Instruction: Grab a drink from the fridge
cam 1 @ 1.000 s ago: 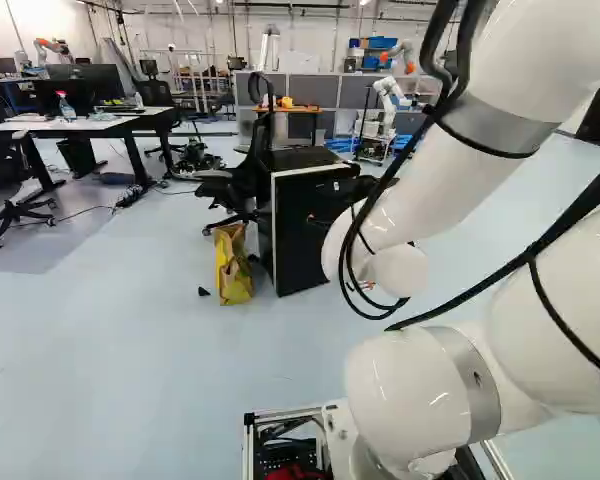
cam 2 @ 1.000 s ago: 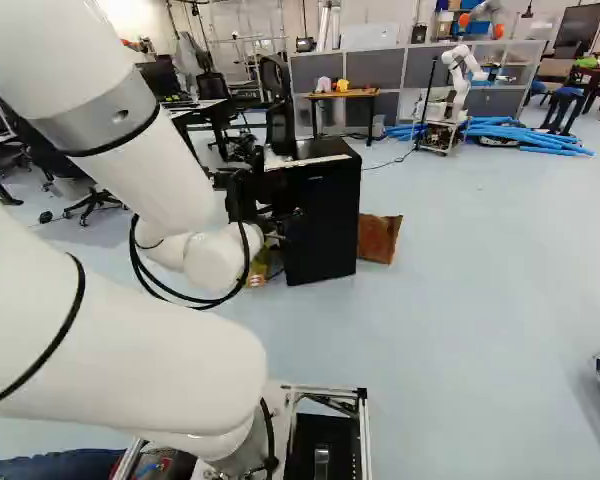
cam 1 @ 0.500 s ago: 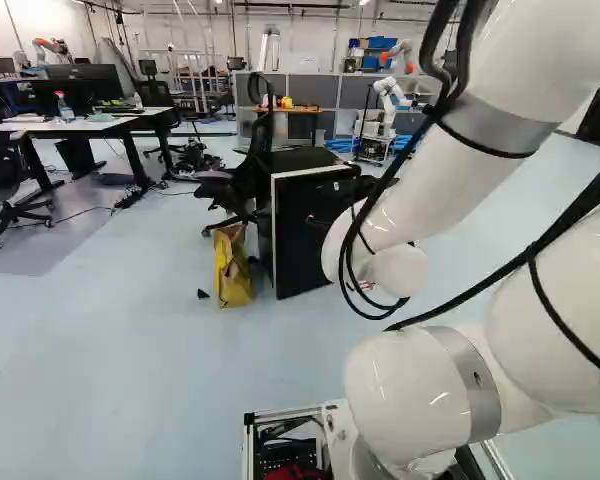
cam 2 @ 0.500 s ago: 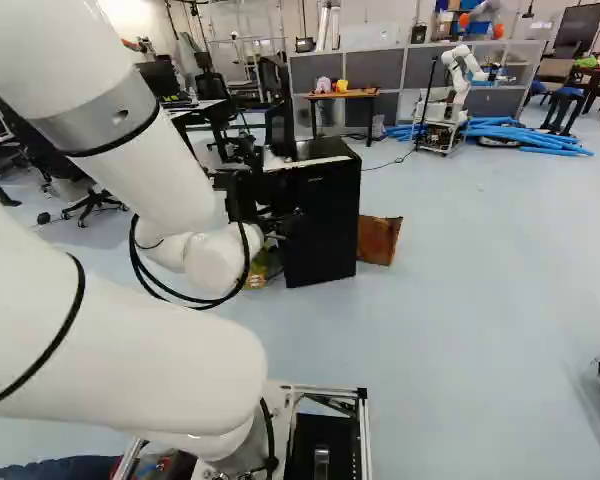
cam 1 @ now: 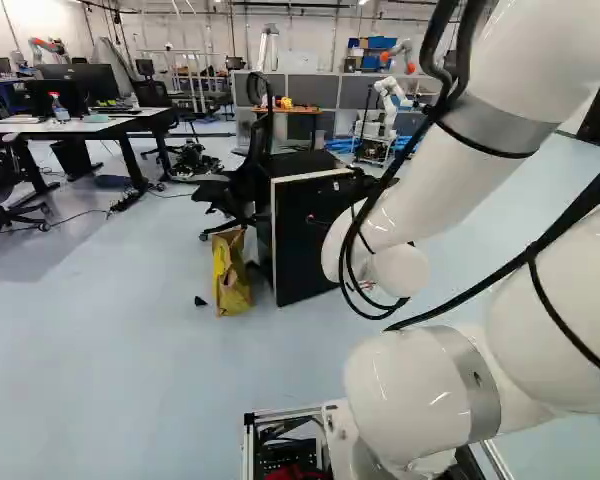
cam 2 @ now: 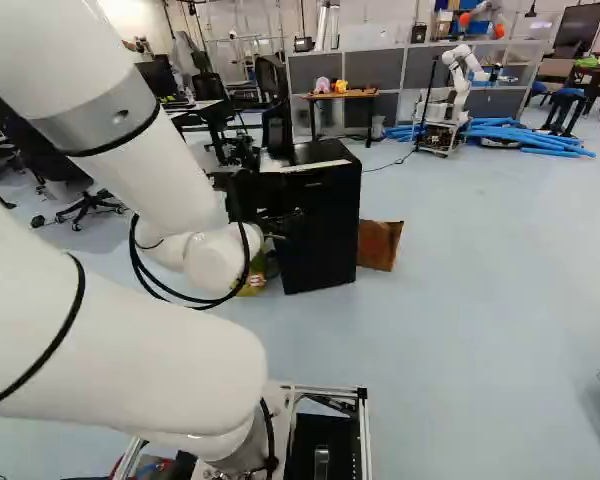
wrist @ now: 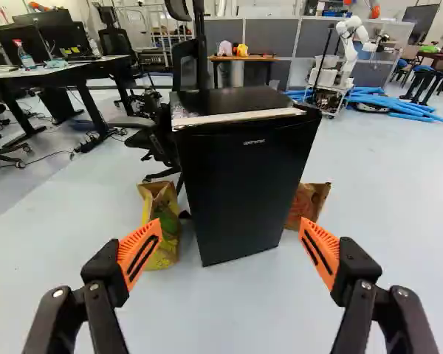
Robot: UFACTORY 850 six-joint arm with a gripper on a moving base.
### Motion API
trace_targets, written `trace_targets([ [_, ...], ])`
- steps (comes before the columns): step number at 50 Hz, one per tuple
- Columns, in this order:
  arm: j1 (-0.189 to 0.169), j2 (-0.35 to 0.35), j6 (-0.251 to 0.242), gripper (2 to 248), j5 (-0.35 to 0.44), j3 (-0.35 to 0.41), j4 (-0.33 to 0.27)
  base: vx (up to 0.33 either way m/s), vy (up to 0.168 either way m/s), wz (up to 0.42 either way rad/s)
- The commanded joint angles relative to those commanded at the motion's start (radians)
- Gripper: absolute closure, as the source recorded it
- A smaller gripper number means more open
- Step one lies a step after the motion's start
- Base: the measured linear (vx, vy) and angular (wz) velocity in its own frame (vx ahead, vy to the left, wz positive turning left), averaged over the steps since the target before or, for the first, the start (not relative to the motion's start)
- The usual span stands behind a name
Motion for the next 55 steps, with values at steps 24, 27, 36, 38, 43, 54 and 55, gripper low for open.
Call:
trace_targets([
  [24,0.000,0.000,0.000,3,0.000,0.000,0.000,0.093,0.000,-0.009],
  [27,0.000,0.000,0.000,3,0.000,0.000,0.000,0.096,0.002,-0.010],
  [36,0.000,0.000,0.000,3,0.000,0.000,0.000,0.092,0.000,-0.009],
  [38,0.000,0.000,0.000,3,0.000,0.000,0.000,0.087,0.001,-0.009],
  [43,0.000,0.000,0.000,3,0.000,0.000,0.000,0.092,0.000,-0.006],
  [54,0.000,0.000,0.000,3,0.000,0.000,0.000,0.080,0.000,-0.009],
  [55,0.000,0.000,0.000,3,0.000,0.000,0.000,0.062,-0.004,-0.016],
])
